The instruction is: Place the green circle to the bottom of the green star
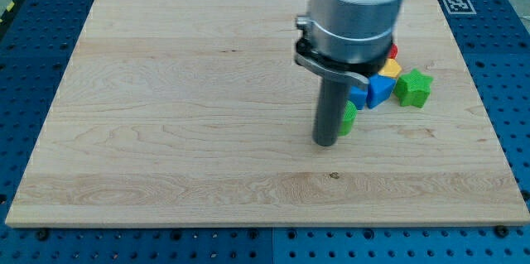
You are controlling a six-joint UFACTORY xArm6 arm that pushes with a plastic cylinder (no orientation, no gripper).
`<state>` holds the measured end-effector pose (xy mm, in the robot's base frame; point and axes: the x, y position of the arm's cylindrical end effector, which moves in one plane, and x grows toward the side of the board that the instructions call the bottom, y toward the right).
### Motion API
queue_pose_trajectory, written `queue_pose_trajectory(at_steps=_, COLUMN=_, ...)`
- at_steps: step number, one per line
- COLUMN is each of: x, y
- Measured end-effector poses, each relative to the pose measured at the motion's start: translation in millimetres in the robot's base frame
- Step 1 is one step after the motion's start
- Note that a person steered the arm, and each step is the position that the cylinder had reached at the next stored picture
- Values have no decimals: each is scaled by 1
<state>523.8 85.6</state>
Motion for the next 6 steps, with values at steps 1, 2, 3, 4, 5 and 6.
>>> queue_pose_trajectory(at_steps=1, x=1, y=18)
queue_pose_trajectory(at_steps=2, x=23, y=7)
queue_pose_trajectory(at_steps=3, x=14, y=-27)
queue_pose_trajectory(at_steps=4, x=-21, y=-33)
queue_pose_trajectory(at_steps=5, x=-29, y=-28)
queue_pose_trajectory(at_steps=6, x=-29, y=-3)
